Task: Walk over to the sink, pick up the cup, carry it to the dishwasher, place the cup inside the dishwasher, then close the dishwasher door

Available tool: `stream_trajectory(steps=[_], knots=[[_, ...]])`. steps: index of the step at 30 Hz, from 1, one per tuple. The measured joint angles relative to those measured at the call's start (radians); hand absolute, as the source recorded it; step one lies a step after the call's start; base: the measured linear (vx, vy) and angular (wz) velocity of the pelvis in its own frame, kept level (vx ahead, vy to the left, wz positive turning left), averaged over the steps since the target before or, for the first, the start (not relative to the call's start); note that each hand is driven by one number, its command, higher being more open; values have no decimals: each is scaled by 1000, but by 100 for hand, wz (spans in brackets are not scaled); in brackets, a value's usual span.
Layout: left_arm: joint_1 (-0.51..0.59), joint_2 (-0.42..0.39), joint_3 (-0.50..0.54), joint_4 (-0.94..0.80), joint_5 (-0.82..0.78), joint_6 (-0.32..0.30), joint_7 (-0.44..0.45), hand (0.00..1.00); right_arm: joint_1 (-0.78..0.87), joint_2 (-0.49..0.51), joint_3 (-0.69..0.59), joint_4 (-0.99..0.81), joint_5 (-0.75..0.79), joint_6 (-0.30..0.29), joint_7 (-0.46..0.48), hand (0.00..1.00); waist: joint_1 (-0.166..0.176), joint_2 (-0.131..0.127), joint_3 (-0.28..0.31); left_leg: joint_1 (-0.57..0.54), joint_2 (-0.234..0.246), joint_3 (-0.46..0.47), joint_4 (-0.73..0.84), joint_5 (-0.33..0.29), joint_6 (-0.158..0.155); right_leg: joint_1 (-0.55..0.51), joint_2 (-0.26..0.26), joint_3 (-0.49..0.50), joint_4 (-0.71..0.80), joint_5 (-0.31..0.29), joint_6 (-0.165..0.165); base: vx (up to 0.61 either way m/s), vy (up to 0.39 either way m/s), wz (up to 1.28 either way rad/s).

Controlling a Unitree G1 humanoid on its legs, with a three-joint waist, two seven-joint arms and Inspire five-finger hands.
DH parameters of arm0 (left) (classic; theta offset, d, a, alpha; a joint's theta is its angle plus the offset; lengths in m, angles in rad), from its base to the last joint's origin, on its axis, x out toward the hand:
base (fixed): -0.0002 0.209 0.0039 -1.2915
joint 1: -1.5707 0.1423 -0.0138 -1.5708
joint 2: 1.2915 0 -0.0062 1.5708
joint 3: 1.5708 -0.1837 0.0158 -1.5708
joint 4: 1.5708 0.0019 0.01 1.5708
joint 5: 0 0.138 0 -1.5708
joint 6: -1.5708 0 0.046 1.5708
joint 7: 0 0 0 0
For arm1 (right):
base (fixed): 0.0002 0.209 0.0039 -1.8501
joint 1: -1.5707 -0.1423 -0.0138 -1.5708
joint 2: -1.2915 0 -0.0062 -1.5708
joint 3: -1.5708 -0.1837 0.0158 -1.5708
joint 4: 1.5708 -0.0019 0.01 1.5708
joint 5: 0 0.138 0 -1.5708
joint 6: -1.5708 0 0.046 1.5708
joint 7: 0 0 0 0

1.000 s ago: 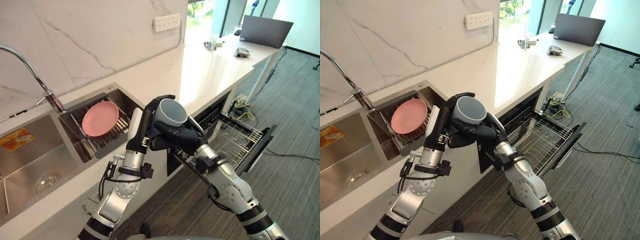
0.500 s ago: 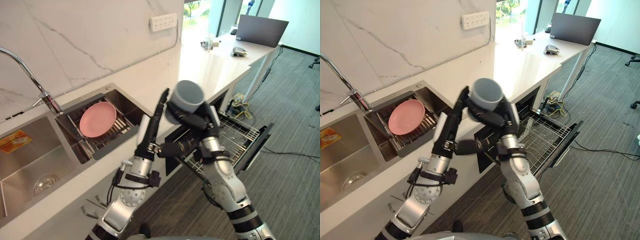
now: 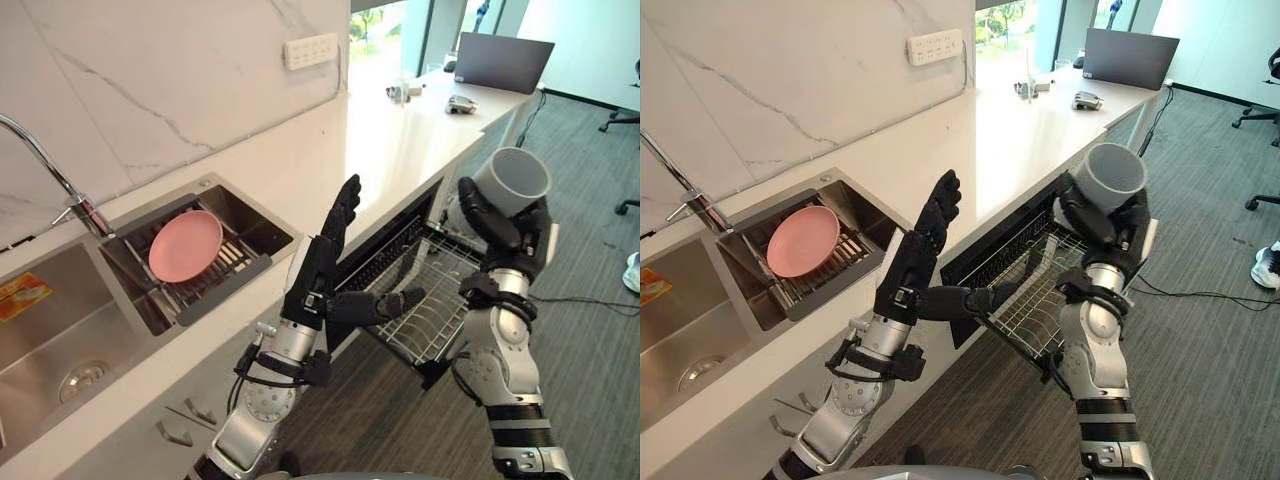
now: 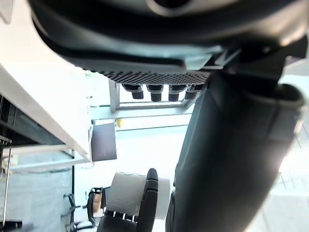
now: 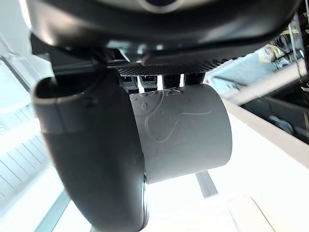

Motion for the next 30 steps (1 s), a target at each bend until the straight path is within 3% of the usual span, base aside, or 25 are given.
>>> stream_trajectory(steps=[5, 7, 9, 13, 22, 26, 30], knots=[[59, -16, -62, 71, -187, 52, -112, 100, 32, -10, -119, 52, -13, -17, -9, 0, -13, 0, 0, -9, -3, 1, 0, -5, -1, -9, -3, 0, -1, 0, 3, 0, 0, 0], [67, -54, -53, 239, -289, 101, -119, 100, 76, -15, -146, 98, 14, -26, 43, 0, -21, 0, 0, -14, -2, 1, 0, -5, -2, -11, -2, 0, -3, 0, 3, 0, 0, 0], [84, -72, -30, 373, -302, 114, -114, 100, 114, -16, -164, 135, 53, -26, 102, 0, -22, -1, 1, -20, 3, 1, 0, -14, -5, -13, 1, 0, -9, -1, 4, 0, 0, 0], [152, -42, 5, 495, -220, 131, -95, 100, 144, -22, -155, 230, 53, -23, 165, 0, -16, -8, 5, -26, 8, 2, 0, -20, -6, -14, 2, -2, -16, 0, 2, 17, -9, 2], [184, -3, 125, 634, 15, 157, -27, 100, 129, -26, -22, 391, -1, -15, 339, 0, 3, -14, 9, -33, -20, -84, 0, -10, -9, 32, -13, -100, -14, -18, 14, 6, -8, 28], [193, 7, 149, 684, 113, 208, -16, 100, 98, -35, -14, 491, -64, 0, 375, 0, 12, -19, 13, -63, -26, -82, 0, -15, -2, 33, -28, -143, -10, -25, 23, -12, 15, 39], [206, 9, 214, 721, 136, 235, -14, 100, 30, -121, -14, 619, -65, 22, 393, 0, 17, -14, 66, -104, -43, -83, 0, 11, 4, 31, -47, -210, 7, -29, 35, 5, 37, 48]])
